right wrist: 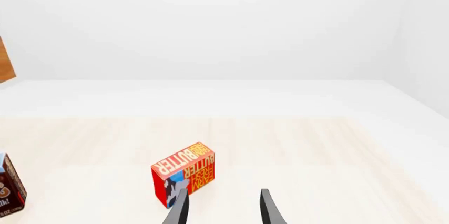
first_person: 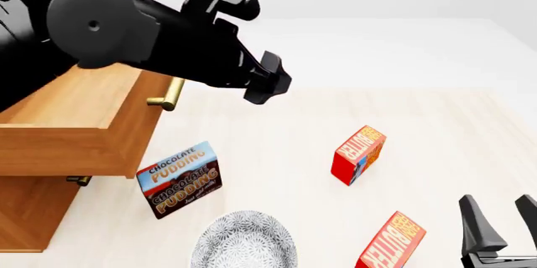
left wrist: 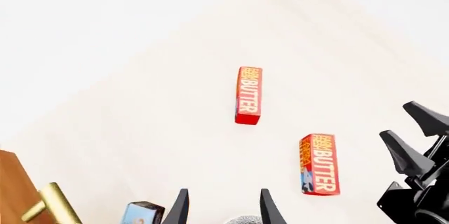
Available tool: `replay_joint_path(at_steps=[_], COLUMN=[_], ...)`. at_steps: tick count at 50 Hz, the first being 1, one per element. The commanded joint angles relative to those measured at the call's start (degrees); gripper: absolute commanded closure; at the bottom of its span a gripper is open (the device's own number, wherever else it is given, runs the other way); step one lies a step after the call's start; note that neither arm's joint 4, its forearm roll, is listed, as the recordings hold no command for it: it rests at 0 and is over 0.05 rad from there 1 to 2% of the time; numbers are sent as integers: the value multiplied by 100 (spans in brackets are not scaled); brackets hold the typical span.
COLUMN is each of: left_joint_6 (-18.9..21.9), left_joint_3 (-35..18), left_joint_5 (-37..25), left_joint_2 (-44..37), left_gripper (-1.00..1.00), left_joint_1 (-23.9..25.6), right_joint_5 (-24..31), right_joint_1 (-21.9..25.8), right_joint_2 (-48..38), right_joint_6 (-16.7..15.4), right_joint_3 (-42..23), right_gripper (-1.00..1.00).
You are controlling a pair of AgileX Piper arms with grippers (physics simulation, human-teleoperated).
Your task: Put the butter at the front in the top drawer of the cabinet and close it.
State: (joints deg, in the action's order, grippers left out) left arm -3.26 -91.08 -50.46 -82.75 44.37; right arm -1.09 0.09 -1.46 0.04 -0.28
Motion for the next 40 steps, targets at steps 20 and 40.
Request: replay_joint_path(at_steps=[20, 40], left_joint_6=[-236, -438], left_joint_3=[-361, -742], left_joint_5=[523, 669], left_joint_2=[-962, -1711], left_gripper=[-100, -100], left_joint_1=[272, 456], right_joint_5=[9, 11], right_joint_1=[-1, -1], right_joint_2=[16, 18], right_joint_6=[-1, 0], right_joint_3=[6, 6], right_gripper=[-100, -100])
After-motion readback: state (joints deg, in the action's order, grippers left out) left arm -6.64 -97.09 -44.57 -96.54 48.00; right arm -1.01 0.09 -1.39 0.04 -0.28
